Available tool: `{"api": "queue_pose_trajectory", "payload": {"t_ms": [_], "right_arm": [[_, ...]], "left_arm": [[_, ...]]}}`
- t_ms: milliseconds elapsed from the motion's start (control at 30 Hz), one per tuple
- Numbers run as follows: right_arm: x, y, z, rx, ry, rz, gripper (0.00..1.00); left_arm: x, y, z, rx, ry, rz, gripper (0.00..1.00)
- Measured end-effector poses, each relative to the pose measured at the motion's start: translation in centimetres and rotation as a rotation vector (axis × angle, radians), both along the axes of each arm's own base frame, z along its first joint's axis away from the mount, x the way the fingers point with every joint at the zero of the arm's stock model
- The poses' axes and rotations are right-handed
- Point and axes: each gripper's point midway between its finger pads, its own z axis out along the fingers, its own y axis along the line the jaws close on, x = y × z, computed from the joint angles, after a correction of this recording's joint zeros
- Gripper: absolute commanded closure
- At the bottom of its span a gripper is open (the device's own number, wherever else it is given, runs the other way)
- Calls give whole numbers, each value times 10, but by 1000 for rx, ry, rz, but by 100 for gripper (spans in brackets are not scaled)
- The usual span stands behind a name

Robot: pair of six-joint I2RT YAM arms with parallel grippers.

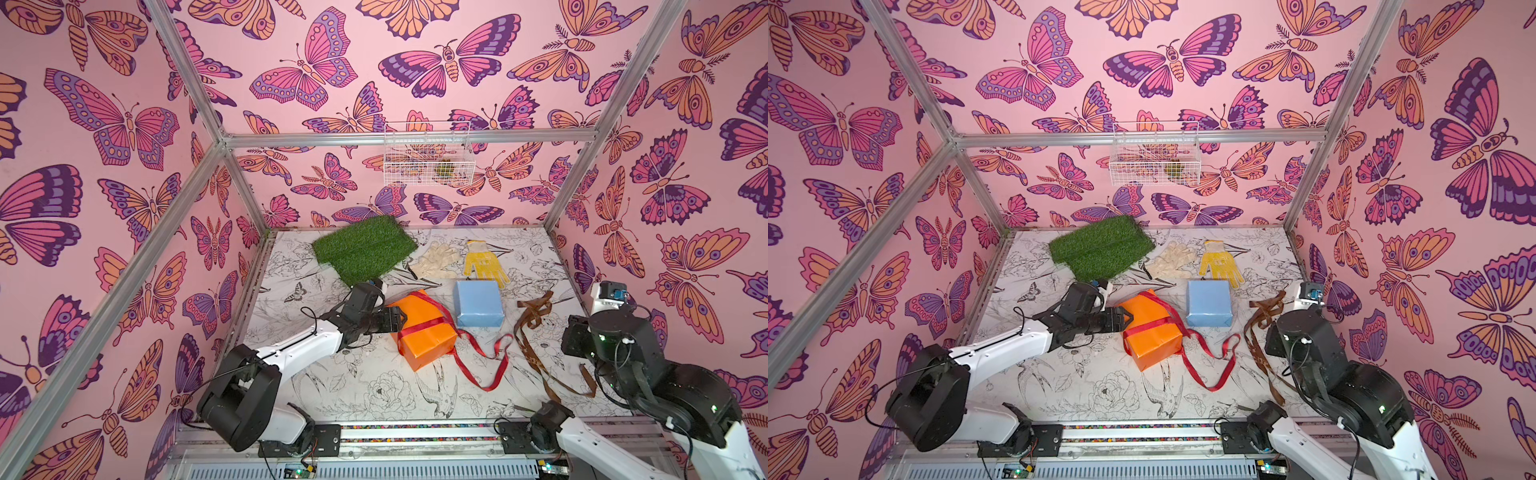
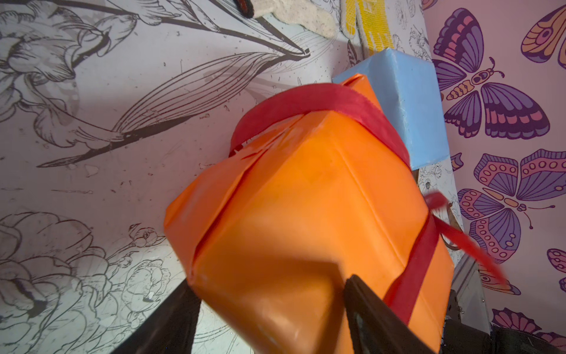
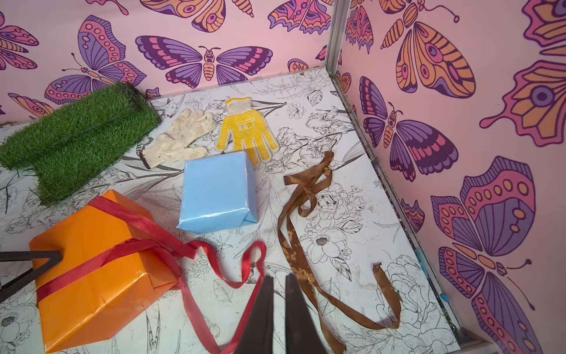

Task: Untie the ribbon bows on the gift boxes
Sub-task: Untie the ribbon from the gift box, then pull the ribbon from the gift box.

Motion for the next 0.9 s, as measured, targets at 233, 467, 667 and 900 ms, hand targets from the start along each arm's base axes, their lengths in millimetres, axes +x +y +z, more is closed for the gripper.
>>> {"api": "queue_pose_trajectory", "payload": {"t_ms": [233, 467, 667, 900], "right_arm": [[10, 32, -24, 1, 92, 145, 66], [39, 121, -101, 49, 397, 447, 61], [52, 180, -110, 114, 463, 701, 52], [68, 242, -117, 84, 469, 988, 38]], "left_arm": [[1, -1, 0, 0, 0, -2, 25], [1, -2, 0, -2, 2, -4, 25], [3, -4, 0, -3, 4, -7, 25], [9, -10, 0, -13, 1, -18, 25]]}}
